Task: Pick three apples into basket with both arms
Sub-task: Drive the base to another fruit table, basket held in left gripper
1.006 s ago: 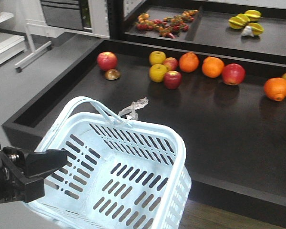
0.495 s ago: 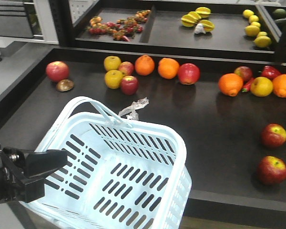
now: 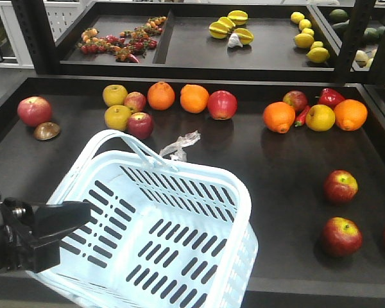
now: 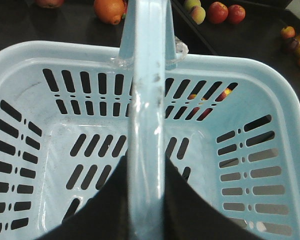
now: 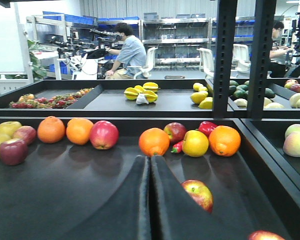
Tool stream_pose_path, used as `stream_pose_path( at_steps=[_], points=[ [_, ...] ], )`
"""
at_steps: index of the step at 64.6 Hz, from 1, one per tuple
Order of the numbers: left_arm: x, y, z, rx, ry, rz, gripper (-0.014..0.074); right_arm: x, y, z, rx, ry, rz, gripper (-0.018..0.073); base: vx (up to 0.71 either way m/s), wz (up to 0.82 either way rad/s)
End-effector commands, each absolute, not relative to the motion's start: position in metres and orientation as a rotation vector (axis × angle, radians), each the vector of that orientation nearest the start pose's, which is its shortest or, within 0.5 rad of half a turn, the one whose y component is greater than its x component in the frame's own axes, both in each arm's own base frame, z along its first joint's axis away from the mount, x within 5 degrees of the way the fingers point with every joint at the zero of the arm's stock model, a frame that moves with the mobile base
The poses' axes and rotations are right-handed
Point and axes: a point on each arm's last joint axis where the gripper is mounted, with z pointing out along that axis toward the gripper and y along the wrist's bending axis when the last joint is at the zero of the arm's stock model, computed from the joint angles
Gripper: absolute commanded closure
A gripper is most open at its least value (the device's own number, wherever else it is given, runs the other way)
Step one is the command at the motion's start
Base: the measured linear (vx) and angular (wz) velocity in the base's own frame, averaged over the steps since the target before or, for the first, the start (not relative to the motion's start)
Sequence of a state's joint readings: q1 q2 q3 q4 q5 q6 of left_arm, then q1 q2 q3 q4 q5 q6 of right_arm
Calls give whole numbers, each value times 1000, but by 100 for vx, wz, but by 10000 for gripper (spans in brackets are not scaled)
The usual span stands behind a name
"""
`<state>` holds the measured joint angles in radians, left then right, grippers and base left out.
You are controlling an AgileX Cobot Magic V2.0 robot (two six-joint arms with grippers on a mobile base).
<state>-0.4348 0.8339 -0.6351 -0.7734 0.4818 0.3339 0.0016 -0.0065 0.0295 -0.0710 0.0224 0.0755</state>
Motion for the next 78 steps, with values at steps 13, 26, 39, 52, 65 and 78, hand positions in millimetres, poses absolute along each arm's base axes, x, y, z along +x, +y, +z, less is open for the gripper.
stream_pose_path(
  at_steps=[13, 26, 39, 52, 65, 78],
  points=[
    [141, -96, 331, 199, 2006, -871, 604, 58, 0, 206, -9, 1480, -2, 568, 11, -9],
    [141, -96, 331, 199, 2006, -871, 604, 58, 0, 206, -9, 1480, -2, 568, 11, -6],
    [141, -96, 331, 199, 2006, -871, 604, 58, 0, 206, -9, 1480, -2, 568, 10, -5],
    [141, -96, 331, 199, 2006, -871, 604, 58, 0, 206, -9, 1480, -2, 568, 9, -3],
    [141, -96, 331, 199, 2006, -871, 604, 58, 0, 206, -9, 1480, -2, 568, 8, -1],
    [141, -96, 331, 199, 2006, -871, 604, 58, 0, 206, -9, 1480, -2, 568, 7, -1]
  ],
)
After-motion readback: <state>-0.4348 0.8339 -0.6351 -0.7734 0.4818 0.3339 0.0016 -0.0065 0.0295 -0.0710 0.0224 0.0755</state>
